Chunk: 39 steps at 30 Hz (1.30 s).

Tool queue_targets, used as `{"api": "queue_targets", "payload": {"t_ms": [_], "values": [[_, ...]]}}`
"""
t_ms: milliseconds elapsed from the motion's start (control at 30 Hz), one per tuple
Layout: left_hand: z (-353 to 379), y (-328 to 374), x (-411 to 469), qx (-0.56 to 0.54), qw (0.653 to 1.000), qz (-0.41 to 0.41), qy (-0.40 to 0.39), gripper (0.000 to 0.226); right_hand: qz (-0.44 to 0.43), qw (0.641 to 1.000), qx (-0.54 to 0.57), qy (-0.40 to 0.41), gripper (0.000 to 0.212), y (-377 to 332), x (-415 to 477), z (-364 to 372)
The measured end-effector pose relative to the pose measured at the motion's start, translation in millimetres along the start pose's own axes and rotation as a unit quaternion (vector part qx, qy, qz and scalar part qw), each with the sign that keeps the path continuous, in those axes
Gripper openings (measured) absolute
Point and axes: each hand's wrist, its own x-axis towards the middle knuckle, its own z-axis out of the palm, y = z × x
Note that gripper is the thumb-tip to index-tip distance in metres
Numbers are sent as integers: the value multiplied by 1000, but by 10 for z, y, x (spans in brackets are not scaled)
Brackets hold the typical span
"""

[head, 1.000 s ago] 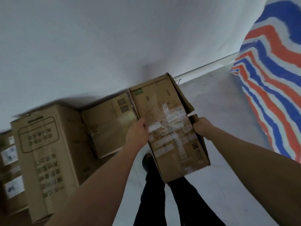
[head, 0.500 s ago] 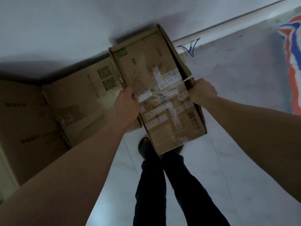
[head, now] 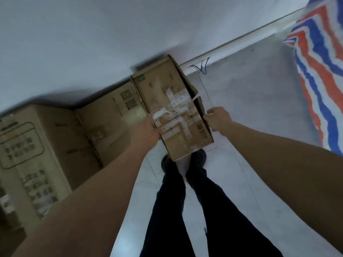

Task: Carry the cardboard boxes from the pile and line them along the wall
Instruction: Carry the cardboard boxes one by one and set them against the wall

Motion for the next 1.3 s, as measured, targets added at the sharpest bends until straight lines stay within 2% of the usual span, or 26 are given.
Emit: {"api": "queue_targets", "payload": {"t_ms": [67,133,267,467,533,633,833,1000,1133,1300], "values": [[-131,202,-329,16,999,26,-30,36,22,999,34,-18,37,111,-419,-191],[-214,389,-604,15,999,25,-34,31,38,997,60,-26,31,214,-746,-297],[-226,713,-1128,80,989,102,-76,24,59,992,111,11,29,525,-1418,-427],[-95,909,-1791,210,936,251,-130,22,64,974,178,122,26,1115,-2500,-321],[-85,966,-2051,237,915,297,-139,14,81,970,189,132,26,1344,-2876,-239],[-52,1150,-2497,270,885,351,-140,23,113,959,223,137,24,1730,-3497,-145],[315,1865,-3469,349,790,489,-124,23,174,891,329,259,27,2681,-4669,-265],[995,2288,-4657,395,677,601,-156,24,218,814,400,361,29,3620,-5748,-159],[1657,2350,-5763,406,603,672,-138,23,251,751,444,418,28,4450,-6606,89],[2531,2160,-7079,425,515,724,-177,24,311,691,471,452,26,5507,-7636,600]]}}
